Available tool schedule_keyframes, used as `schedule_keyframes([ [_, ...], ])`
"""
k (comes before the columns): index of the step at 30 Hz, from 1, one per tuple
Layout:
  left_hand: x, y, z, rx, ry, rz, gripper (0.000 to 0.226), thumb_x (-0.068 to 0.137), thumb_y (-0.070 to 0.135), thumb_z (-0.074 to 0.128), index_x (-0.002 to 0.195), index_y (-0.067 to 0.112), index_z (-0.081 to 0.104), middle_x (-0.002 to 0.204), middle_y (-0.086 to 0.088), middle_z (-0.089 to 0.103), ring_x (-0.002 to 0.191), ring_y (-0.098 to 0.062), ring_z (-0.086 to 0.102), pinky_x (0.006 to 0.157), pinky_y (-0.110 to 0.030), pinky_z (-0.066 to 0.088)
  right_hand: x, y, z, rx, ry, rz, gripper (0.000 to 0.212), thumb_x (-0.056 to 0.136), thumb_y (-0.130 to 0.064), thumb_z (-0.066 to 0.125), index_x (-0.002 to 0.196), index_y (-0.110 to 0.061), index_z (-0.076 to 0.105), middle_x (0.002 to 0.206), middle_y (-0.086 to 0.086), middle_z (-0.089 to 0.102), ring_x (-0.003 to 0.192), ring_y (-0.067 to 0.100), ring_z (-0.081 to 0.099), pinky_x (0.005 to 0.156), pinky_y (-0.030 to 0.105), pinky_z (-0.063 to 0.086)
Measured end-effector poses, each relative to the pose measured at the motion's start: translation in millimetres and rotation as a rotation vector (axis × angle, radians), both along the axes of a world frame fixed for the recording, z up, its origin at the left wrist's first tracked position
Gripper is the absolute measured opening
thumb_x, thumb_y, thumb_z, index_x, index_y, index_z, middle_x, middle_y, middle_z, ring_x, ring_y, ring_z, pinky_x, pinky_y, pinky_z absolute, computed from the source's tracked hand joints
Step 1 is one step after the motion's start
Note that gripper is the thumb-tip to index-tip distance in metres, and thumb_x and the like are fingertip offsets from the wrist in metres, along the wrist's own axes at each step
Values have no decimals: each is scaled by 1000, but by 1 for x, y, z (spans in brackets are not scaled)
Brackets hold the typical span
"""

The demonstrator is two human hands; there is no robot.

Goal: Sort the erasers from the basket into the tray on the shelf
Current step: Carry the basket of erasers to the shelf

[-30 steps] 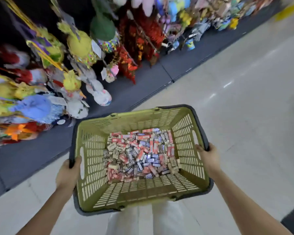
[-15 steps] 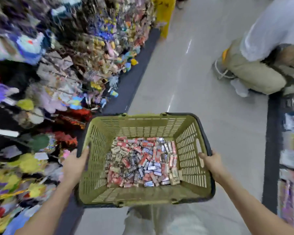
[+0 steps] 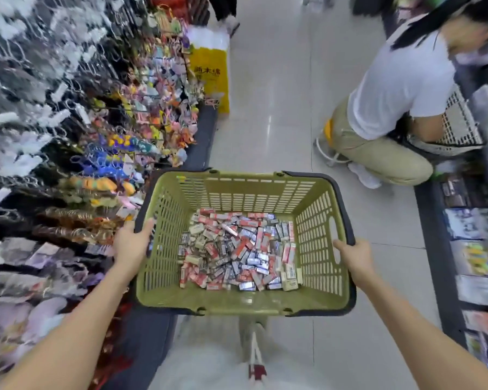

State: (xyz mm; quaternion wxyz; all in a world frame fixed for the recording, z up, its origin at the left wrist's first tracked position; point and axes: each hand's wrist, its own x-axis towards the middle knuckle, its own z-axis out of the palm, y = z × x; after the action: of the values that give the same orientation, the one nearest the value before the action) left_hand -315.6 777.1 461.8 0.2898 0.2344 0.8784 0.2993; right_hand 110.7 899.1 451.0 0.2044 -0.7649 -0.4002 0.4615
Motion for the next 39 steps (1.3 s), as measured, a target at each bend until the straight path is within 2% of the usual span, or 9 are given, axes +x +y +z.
schedule_keyframes([
  [3, -32, 88, -9, 23, -26, -26, 42, 94, 43, 54, 103, 3, 63, 87, -21, 65, 80, -38, 62, 68, -41, 47, -28, 66, -2, -1, 1, -62, 8, 83, -12, 62, 82, -4, 64, 76, 20, 65, 69, 36, 64, 59, 40, 53],
  [5, -51, 144, -13, 15, -21, -45, 35, 93, 43, 55, 94, 9, 64, 72, -10, 60, 65, -31, 57, 58, -33, 41, -44, 106, 1, 2, -14, -106, 8, 84, -13, 62, 84, -5, 64, 84, 24, 67, 77, 39, 65, 65, 44, 54],
  [9, -86, 263, -4, 10, -69, -91, 32, 90, 47, 57, 80, 17, 58, 67, -10, 58, 68, -33, 58, 66, -43, 48, -70, 187, 11, -3, -15, -160, 13, 83, -14, 61, 90, -4, 65, 77, 14, 62, 67, 30, 60, 58, 34, 47],
  [15, -120, 439, 1, 20, -60, -223, 35, 91, 47, 55, 93, 13, 63, 81, -19, 67, 72, -37, 64, 67, -53, 53, -100, 326, 20, 10, 13, -230, 24, 83, -6, 58, 62, -15, 50, 52, 0, 43, 48, 16, 42, 49, 27, 34],
  [21, -128, 612, -1, 32, -31, -260, 40, 93, 42, 55, 81, 5, 61, 64, -14, 55, 59, -29, 54, 56, -33, 38, -120, 493, 15, 101, 55, -227, 39, 83, 3, 56, 57, -24, 43, 38, -15, 43, 35, -4, 43, 35, 8, 29],
  [24, -131, 696, 9, 38, -4, -231, 35, 93, 37, 57, 78, 5, 59, 59, -9, 51, 56, -26, 49, 46, -29, 36, -120, 585, 20, 101, 41, -203, 28, 82, -1, 58, 63, -20, 54, 52, -9, 51, 43, 2, 47, 35, 11, 34],
  [31, -152, 900, 27, 14, 59, -240, 40, 92, 44, 55, 69, 12, 52, 59, -12, 52, 63, -34, 56, 59, -38, 43, -130, 793, 25, 73, 1, -176, 20, 85, -15, 62, 65, -16, 57, 51, 0, 55, 52, 21, 53, 51, 28, 41],
  [35, -162, 1025, 20, 27, 143, -311, 53, 92, 48, 53, 83, -3, 58, 73, -22, 59, 71, -38, 56, 55, -37, 35, -137, 911, 16, 99, -8, -196, 6, 84, -11, 61, 78, -10, 61, 64, 7, 59, 59, 24, 56, 54, 29, 42],
  [39, -169, 1157, 11, 24, 65, -346, 56, 91, 49, 55, 96, -5, 63, 77, -21, 62, 77, -40, 61, 64, -42, 46, -148, 1016, 13, 107, -14, -264, 7, 85, -8, 61, 78, -7, 57, 66, 10, 55, 60, 24, 52, 52, 30, 40],
])
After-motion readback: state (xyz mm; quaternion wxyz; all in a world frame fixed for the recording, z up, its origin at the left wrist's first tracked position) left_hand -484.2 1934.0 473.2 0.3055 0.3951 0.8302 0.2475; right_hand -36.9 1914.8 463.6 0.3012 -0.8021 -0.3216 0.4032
